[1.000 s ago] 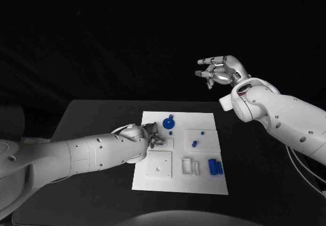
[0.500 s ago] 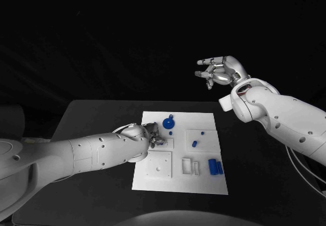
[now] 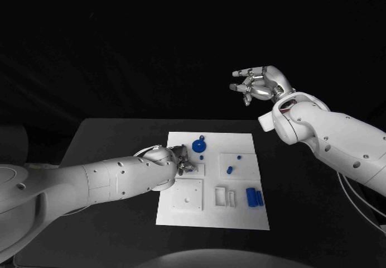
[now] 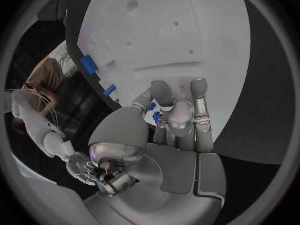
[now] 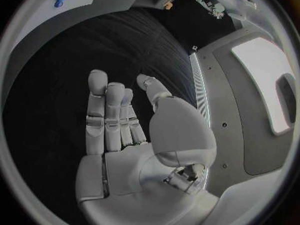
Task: Assemble the parts on the task board
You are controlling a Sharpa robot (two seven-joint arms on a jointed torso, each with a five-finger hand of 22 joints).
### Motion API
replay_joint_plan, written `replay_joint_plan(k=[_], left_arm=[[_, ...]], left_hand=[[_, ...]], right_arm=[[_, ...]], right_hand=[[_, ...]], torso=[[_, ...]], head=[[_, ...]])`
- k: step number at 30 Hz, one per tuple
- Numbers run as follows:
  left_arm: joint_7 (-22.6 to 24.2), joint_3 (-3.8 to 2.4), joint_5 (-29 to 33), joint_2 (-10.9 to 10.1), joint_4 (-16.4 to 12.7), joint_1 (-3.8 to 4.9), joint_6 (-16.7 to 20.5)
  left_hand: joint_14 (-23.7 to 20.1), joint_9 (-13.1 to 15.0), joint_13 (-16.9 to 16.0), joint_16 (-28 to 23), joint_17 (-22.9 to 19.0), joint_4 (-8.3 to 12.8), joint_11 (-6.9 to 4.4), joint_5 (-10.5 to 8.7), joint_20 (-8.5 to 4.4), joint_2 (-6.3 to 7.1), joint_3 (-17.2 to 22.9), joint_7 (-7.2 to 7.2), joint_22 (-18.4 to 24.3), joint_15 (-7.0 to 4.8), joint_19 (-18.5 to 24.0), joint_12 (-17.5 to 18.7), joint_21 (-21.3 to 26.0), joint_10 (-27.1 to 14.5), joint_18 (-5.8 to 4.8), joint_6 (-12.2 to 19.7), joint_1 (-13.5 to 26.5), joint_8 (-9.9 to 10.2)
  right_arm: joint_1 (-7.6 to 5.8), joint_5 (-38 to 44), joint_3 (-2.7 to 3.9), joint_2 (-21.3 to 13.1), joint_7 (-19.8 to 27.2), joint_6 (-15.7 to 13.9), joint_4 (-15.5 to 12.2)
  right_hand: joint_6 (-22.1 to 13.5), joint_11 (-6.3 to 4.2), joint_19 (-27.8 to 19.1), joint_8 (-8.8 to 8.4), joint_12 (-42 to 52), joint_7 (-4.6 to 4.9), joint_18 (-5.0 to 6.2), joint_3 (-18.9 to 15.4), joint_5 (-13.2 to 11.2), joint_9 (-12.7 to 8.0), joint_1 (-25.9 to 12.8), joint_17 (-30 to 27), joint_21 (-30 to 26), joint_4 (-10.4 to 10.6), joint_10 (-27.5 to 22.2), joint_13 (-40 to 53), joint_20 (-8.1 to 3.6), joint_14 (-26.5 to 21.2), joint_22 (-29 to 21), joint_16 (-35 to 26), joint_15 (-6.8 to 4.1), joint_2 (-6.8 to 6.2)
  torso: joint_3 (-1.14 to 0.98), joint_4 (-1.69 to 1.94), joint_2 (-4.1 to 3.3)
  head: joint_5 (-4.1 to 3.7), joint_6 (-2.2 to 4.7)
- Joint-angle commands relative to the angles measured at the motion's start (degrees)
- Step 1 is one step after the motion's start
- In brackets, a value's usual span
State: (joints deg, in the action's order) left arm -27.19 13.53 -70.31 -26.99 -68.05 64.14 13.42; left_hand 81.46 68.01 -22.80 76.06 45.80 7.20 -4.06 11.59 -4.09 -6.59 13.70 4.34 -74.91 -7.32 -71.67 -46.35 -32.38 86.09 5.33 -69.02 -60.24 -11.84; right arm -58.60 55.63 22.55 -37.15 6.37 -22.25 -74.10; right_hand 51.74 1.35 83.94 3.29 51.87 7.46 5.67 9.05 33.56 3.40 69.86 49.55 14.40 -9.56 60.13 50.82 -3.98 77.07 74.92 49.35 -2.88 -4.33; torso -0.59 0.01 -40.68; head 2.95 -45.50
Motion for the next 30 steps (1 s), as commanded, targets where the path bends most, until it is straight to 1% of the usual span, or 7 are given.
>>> replay_joint_plan(k=[1,9,12,15,18,26,30], left_arm=[[-0.55,0.23,0.75,0.01,0.62,-0.27,-1.57],[-0.38,0.22,0.97,-0.08,1.0,-0.27,-0.76],[-0.37,0.22,0.98,-0.15,1.08,-0.27,-0.44],[-0.34,0.22,0.99,-0.22,1.12,-0.27,-0.25],[-0.31,0.22,0.98,-0.27,1.16,-0.27,-0.21],[-0.18,0.21,0.95,-0.34,1.29,-0.27,0.01],[0.09,0.21,0.97,-0.39,1.29,-0.27,0.39]], left_hand=[[-0.19,0.07,0.13,-0.35,-0.12,-0.81,-2.2,-1.3,0.36,-0.29,-1.2,-9.27,-1.0,-0.33,0.17,0.1,0.14,0.55,0.38,-12.13,-0.74,0.11],[-0.35,0.16,0.49,-0.6,-0.71,-5.47,-2.21,-5.85,0.24,2.23,-4.56,-9.35,-1.0,-0.39,0.08,0.18,0.43,0.56,0.28,-12.04,1.47,0.1],[-0.39,0.1,0.65,-0.6,-0.77,-8.23,-2.25,-6.62,0.12,4.54,-4.91,-9.41,-1.01,-0.44,0.03,0.18,0.56,0.57,0.17,-12.09,2.28,0.17],[-0.47,-0.02,0.8,-0.64,-0.88,-12.22,-2.26,-7.34,0.08,8.07,-2.4,-9.43,-1.03,-0.44,-0.02,0.2,0.71,0.56,0.12,-12.3,2.4,0.27],[-0.48,-0.02,0.86,-0.59,-0.81,-14.8,-2.28,-7.74,0.08,10.3,-0.73,-9.44,-1.04,-0.5,-0.04,0.14,0.76,0.56,0.1,-12.46,2.08,0.3],[-0.44,-0.01,0.92,-0.56,-0.73,-17.21,-2.3,-7.94,0.19,11.88,0.26,-9.39,-1.04,-0.54,-0.09,0.11,0.75,0.59,0.3,-12.61,1.23,0.4],[-0.46,-0.07,0.97,-0.56,-0.7,-19.59,-2.31,-8.63,0.23,13.76,0.45,-9.42,-1.04,-0.58,-0.1,0.15,0.75,0.56,0.38,-12.76,1.35,0.47]], right_arm=[[0.04,0.01,0.03,0.02,0.44,0.81,-0.04],[0.08,0.01,0.03,-0.03,0.45,0.76,-0.02],[0.11,0.01,0.03,-0.07,0.44,0.74,-0.01],[0.14,0.01,0.03,-0.12,0.44,0.71,-0.01],[0.16,0.01,0.03,-0.17,0.42,0.68,0.0],[0.27,0.01,0.03,-0.22,0.4,0.68,0.02],[0.37,0.01,0.03,-0.23,0.4,0.67,0.04]], right_hand=[[0.39,-0.17,1.5,0.1,0.15,0.06,0.9,0.15,0.38,0.05,-0.7,-0.08,-0.3,0.23,-0.37,-0.02,-0.01,-0.25,1.71,0.03,-0.05,-0.06],[0.32,-0.16,1.48,0.11,0.14,0.07,0.9,0.09,0.39,0.05,-0.77,-0.08,-0.33,0.28,-0.38,-0.02,-0.01,-0.25,1.7,0.03,-0.04,-0.06],[0.32,-0.16,1.48,0.11,0.14,0.07,0.9,0.09,0.39,0.05,-0.77,-0.08,-0.33,0.28,-0.38,-0.02,-0.01,-0.25,1.7,0.03,-0.04,-0.06],[0.13,-0.14,1.44,0.09,0.13,0.08,0.91,-0.09,0.41,0.05,-0.82,-0.1,-0.55,0.36,-0.4,-0.03,0.01,-0.29,1.66,-0.01,-0.02,-0.08],[0.13,-0.14,1.44,0.09,0.13,0.08,0.91,-0.09,0.41,0.05,-0.82,-0.1,-0.55,0.36,-0.4,-0.03,0.01,-0.29,1.66,-0.01,-0.02,-0.08],[0.13,-0.14,1.44,0.09,0.13,0.08,0.91,-0.09,0.41,0.05,-0.82,-0.1,-0.55,0.36,-0.4,-0.03,0.01,-0.29,1.66,-0.01,-0.02,-0.08],[0.13,-0.14,1.44,0.09,0.13,0.08,0.91,-0.09,0.41,0.05,-0.82,-0.1,-0.55,0.36,-0.4,-0.03,0.01,-0.29,1.66,-0.01,-0.02,-0.08]], torso=[[0.01,0.04,0.03],[0.02,0.01,0.0],[0.03,0.0,-0.01],[0.02,0.01,0.01],[0.01,0.02,0.03],[0.03,0.02,0.03],[0.03,0.04,0.01]], head=[[-0.04,-0.03],[-0.13,-0.05],[-0.16,-0.08],[-0.21,-0.09],[-0.23,-0.12],[-0.26,-0.13],[-0.27,-0.1]])
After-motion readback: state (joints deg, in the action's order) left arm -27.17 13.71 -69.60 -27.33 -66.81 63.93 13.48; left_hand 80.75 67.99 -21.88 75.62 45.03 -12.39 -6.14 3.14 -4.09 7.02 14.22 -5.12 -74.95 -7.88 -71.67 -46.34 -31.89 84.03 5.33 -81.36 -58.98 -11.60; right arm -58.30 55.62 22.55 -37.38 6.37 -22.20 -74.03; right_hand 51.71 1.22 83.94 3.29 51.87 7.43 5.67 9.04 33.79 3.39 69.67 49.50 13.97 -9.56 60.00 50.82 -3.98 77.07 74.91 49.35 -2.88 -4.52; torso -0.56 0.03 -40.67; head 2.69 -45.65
